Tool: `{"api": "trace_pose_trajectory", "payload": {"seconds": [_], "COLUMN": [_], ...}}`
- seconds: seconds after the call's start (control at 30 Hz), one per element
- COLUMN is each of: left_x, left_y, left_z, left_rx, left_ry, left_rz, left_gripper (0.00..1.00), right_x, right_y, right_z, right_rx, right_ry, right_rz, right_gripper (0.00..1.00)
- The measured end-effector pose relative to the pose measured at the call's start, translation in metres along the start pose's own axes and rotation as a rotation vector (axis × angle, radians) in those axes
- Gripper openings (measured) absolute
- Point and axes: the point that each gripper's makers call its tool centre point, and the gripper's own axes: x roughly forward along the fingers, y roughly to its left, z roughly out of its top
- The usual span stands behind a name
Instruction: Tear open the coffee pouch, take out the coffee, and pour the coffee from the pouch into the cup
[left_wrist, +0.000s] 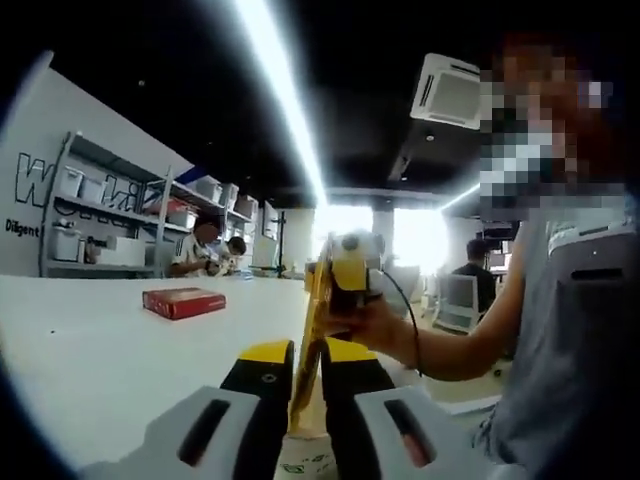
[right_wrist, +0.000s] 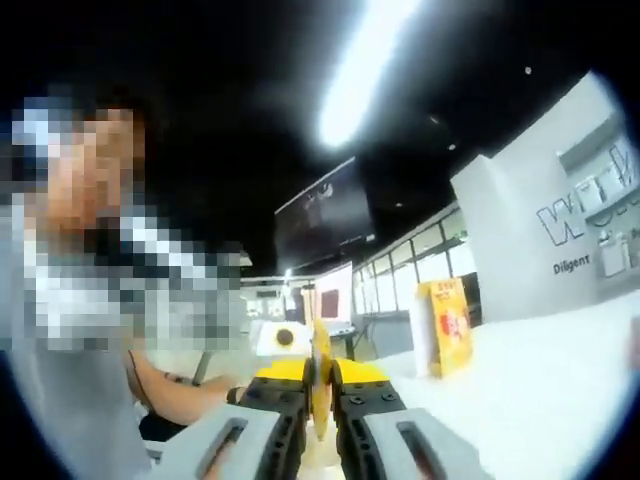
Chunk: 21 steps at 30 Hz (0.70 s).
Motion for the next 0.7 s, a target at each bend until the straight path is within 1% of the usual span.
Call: {"api": "trace_pose_trajectory", "payload": {"seconds": [0.07,0.1,0.13,0.2,0.27,0.33,0.43,0.5,0.53,0.57,0.7], "left_x": [-0.001,-0.001,0.000,0.004,0.012,0.019,0.026,0.029,0.030,0.030,0.026], "left_y": [0.000,0.000,-0.003,-0.004,-0.007,-0.009,-0.010,-0.010,-0.010,-0.011,-0.012], "left_z": [0.002,0.003,0.003,0.004,0.006,0.002,-0.009,-0.011,-0.008,-0.008,-0.008], "left_rx": [0.006,0.027,0.058,0.074,0.080,0.076,0.103,0.110,0.101,0.084,0.067], "left_ry": [0.050,0.076,0.123,0.161,0.185,0.211,0.257,0.240,0.214,0.200,0.149], "left_rz": [-0.039,-0.053,-0.086,-0.118,-0.176,-0.216,-0.262,-0.271,-0.280,-0.286,-0.291], "left_gripper": [0.15,0.15,0.16,0.16,0.17,0.17,0.17,0.16,0.16,0.16,0.14], "right_x": [0.000,0.000,-0.001,-0.002,-0.003,-0.004,-0.005,-0.007,-0.007,-0.008,-0.009], "right_y": [0.000,0.001,0.002,0.006,0.007,0.006,0.006,0.006,0.007,0.007,0.005], "right_z": [-0.001,0.000,0.000,0.002,0.002,0.002,0.001,0.000,0.001,0.002,0.002], "right_rx": [-0.006,-0.015,-0.019,-0.025,-0.037,-0.042,-0.059,-0.091,-0.095,-0.097,-0.096], "right_ry": [0.008,0.006,0.003,-0.009,-0.020,-0.020,-0.006,0.012,0.013,0.012,0.017], "right_rz": [-0.008,-0.018,-0.019,-0.020,-0.037,-0.061,-0.088,-0.113,-0.116,-0.119,-0.132], "right_gripper": [0.10,0.10,0.10,0.10,0.10,0.10,0.10,0.10,0.10,0.10,0.10]}}
